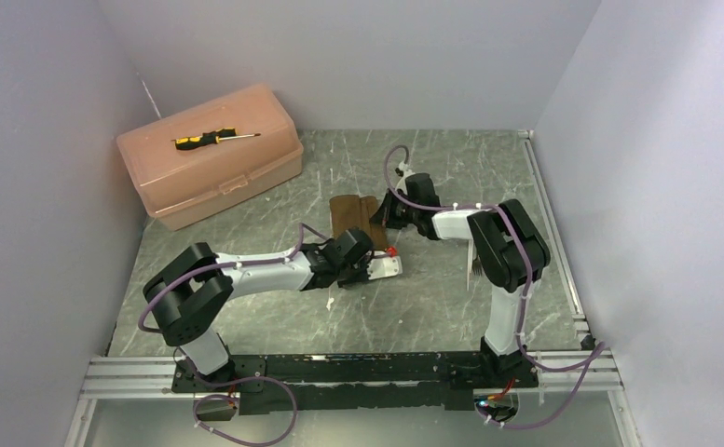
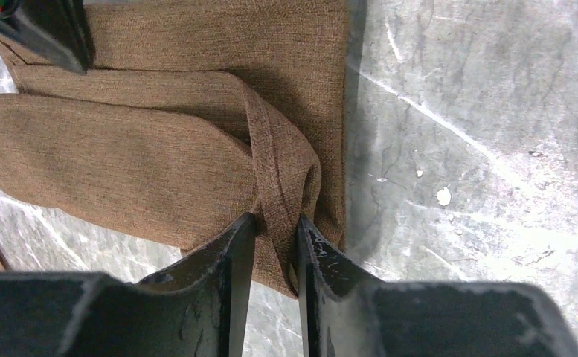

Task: Fold the napkin into a case and place the utensils inside
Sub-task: Rotate the 2/3-rectangle-folded napkin at the center of the board.

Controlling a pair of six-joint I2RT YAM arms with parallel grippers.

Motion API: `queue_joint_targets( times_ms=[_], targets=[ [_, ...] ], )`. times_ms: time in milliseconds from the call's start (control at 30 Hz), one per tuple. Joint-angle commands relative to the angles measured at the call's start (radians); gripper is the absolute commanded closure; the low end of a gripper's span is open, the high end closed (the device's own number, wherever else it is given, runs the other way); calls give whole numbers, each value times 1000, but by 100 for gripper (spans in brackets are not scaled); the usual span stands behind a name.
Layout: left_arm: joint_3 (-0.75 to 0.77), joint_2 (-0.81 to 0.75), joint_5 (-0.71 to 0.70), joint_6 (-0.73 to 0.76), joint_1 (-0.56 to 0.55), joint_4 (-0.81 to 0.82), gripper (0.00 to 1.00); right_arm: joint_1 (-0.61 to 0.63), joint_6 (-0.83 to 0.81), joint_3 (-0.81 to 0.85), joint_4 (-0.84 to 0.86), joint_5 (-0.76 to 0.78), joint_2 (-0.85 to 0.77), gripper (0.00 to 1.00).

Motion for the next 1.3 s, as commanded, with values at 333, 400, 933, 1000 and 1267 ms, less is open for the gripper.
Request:
queue_joint_targets(
  times_ms=[333,400,933,1000,1267],
  targets=[
    [-51,-54,86,46,-21,-39,80,-2,-31,130,-63,25,85,100],
    [-63,-69,86,45,-21,-38,80,-1,-31,134,-71,43,92,100],
    [-148,-76,181,180,-33,1,77,-4,-10,62,-55,93,-35,100],
    [-149,-60,179,202,-33,-2,74,-5,-21,53,-58,103,-73,100],
    [-120,-17,109,181,-34,13,34,-15,-71,150,-85,99,-62,85]
  ],
)
